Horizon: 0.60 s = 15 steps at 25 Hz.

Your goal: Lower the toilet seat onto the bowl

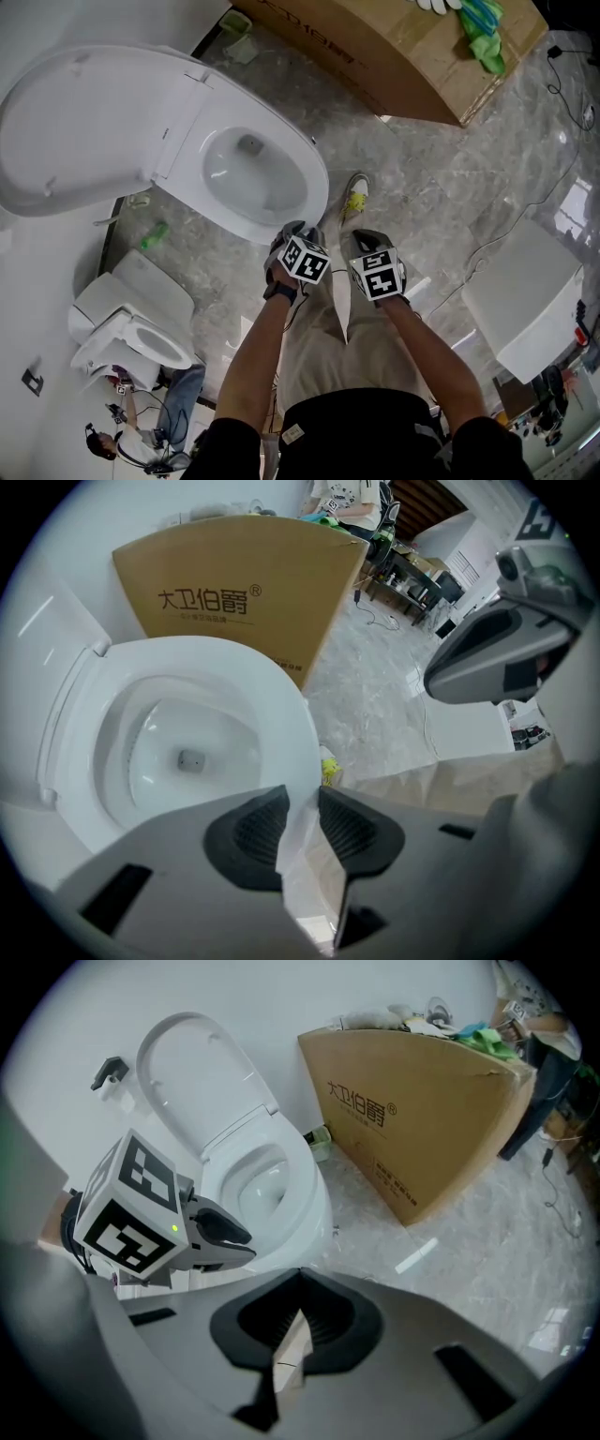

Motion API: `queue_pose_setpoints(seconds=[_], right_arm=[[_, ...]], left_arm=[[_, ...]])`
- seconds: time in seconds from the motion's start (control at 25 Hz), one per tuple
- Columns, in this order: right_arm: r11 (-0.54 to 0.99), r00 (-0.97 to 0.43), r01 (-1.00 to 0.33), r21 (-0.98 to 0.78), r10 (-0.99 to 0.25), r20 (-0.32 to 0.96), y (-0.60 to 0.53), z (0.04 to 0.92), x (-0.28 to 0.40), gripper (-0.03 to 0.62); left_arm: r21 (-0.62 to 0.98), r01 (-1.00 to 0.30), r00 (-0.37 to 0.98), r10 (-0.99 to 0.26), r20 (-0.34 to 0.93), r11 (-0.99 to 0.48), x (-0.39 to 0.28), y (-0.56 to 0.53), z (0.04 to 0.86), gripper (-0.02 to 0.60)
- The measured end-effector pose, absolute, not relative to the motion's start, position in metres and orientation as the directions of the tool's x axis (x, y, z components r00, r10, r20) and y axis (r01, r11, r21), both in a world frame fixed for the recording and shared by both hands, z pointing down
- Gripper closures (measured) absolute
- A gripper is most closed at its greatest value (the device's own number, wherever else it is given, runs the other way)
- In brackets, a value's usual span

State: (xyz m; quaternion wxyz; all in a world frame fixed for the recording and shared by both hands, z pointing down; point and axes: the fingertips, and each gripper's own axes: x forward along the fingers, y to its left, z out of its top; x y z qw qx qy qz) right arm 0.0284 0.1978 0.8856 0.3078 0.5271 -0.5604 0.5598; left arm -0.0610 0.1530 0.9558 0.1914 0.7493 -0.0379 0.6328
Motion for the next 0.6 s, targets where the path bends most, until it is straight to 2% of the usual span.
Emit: queue_pose_setpoints(seconds=[0.6], right_arm=[[-0.217,-0.233,-0.933,-0.287,-0.24,0.942,0.206,0.906,0.045,0.6]], left_arm=[[0.258,-0.342,0.201,0.198,0.959,-0.903,-0.062,0.157,0.978,0.476]])
